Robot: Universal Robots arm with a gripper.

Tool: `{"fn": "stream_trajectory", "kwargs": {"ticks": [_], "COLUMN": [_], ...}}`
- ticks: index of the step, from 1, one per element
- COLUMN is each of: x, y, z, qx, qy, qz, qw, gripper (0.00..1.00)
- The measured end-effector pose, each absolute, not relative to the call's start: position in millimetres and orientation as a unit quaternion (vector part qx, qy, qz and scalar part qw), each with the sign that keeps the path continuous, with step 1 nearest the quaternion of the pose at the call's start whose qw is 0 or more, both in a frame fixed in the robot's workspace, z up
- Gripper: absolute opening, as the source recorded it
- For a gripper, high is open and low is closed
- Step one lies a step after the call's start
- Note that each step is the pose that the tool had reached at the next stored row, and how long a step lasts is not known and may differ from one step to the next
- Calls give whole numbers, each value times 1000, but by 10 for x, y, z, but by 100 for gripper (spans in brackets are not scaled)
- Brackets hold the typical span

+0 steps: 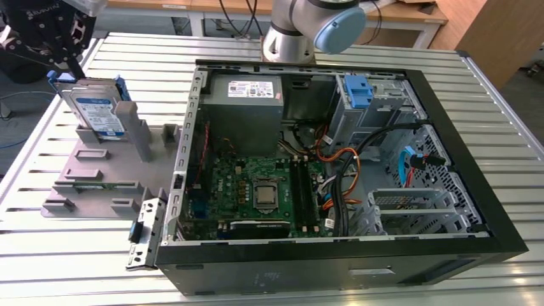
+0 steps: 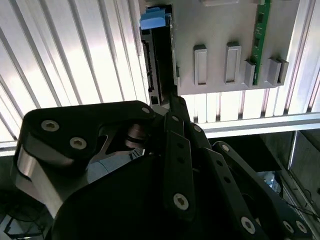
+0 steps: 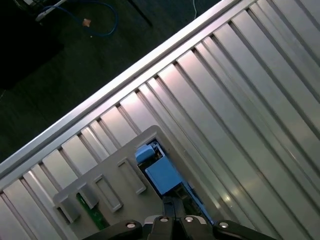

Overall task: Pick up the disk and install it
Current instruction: 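Pick up the disk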

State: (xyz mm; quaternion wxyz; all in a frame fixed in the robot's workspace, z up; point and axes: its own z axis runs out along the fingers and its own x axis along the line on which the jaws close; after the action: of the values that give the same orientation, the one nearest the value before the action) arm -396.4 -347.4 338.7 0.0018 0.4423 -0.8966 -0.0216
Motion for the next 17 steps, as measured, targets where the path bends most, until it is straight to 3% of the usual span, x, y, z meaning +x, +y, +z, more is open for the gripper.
{"fn": "stream_trajectory", "kwargs": {"ticks": [17], "x": [-3964], "y": [-3474], "z": [3377], "qx": [541], "qy": [-841], "qz": [-21], "qw": [4], "gripper": [11]}}
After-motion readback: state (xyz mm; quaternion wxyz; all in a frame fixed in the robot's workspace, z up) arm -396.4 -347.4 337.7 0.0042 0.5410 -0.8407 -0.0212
